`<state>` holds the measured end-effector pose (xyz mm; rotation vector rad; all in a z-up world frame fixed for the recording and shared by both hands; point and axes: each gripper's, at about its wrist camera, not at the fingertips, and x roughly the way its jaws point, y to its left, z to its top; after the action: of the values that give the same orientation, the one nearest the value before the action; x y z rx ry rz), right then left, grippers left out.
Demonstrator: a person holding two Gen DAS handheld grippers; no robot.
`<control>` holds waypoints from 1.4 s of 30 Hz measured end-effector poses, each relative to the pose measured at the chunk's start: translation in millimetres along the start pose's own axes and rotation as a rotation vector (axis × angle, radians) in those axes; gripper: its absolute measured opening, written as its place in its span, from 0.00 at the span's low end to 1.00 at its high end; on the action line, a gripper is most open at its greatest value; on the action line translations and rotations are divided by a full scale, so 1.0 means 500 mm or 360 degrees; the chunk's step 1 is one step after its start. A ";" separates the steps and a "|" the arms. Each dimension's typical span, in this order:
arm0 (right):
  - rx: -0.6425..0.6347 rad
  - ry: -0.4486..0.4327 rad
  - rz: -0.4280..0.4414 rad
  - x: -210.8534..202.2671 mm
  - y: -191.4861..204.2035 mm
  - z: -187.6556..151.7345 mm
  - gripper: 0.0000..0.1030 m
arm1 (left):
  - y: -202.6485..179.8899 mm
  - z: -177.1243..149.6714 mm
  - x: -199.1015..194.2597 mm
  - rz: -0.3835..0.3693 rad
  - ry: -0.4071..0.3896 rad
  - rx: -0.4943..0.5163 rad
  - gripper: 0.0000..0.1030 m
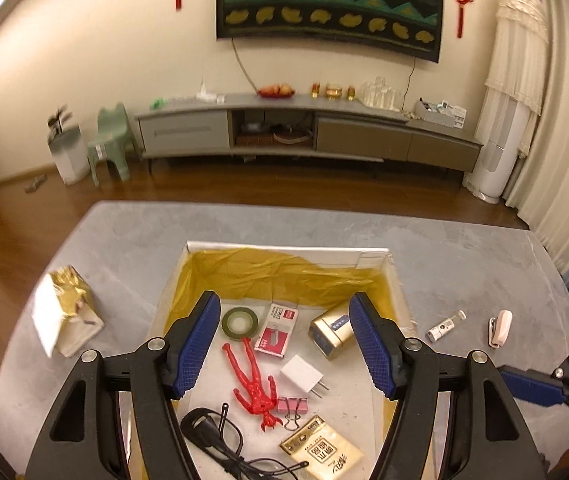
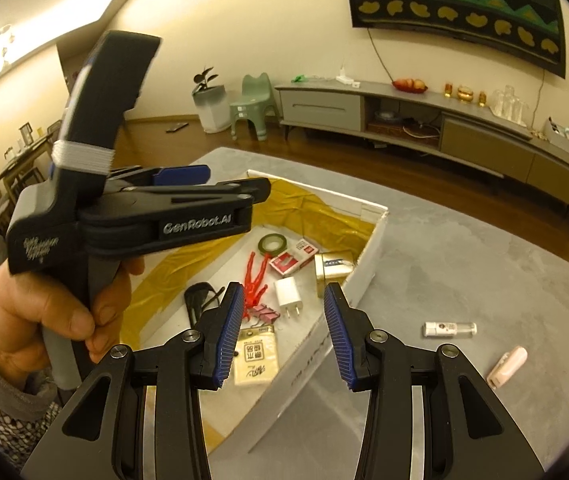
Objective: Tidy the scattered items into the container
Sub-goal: 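Move both tools toward the clear glue stick and pink stapler on the table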
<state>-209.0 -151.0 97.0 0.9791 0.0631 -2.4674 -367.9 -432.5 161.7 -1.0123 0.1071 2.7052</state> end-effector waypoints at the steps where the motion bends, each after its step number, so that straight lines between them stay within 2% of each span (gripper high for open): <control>1: 0.0006 -0.0005 -0.0003 -0.009 -0.002 -0.004 0.43 | -0.009 -0.003 -0.013 0.0008 -0.0019 0.0019 0.66; 4: 0.0021 -0.0018 -0.0019 -0.040 -0.010 -0.018 0.43 | -0.033 -0.004 -0.048 0.0006 -0.0077 0.0047 0.66; 11: 0.0052 -0.0050 -0.0074 -0.116 -0.036 -0.057 0.43 | -0.095 -0.010 -0.122 -0.0097 -0.0189 0.0070 0.66; 22: 0.0107 -0.0115 -0.0130 -0.223 -0.084 -0.105 0.43 | -0.200 -0.026 -0.167 -0.0233 -0.0266 0.0093 0.66; 27: 0.0176 -0.0160 -0.0191 -0.260 -0.138 -0.118 0.43 | -0.254 -0.039 -0.152 -0.0287 -0.0233 0.0139 0.66; 32: 0.0330 -0.0185 -0.0283 -0.279 -0.225 -0.131 0.43 | -0.321 -0.050 -0.127 -0.0341 -0.0185 0.0215 0.66; 36: 0.0429 -0.0166 -0.0326 -0.268 -0.286 -0.145 0.43 | -0.378 -0.065 -0.085 -0.0340 -0.0115 0.0291 0.66; 42: 0.0507 -0.0080 -0.0384 -0.211 -0.357 -0.174 0.43 | -0.441 -0.092 0.020 -0.0304 0.0062 0.0374 0.66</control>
<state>-168.0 69.2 78.0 1.0923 -0.2507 -2.7804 -289.1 -224.7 124.4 -0.9528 0.3109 2.4335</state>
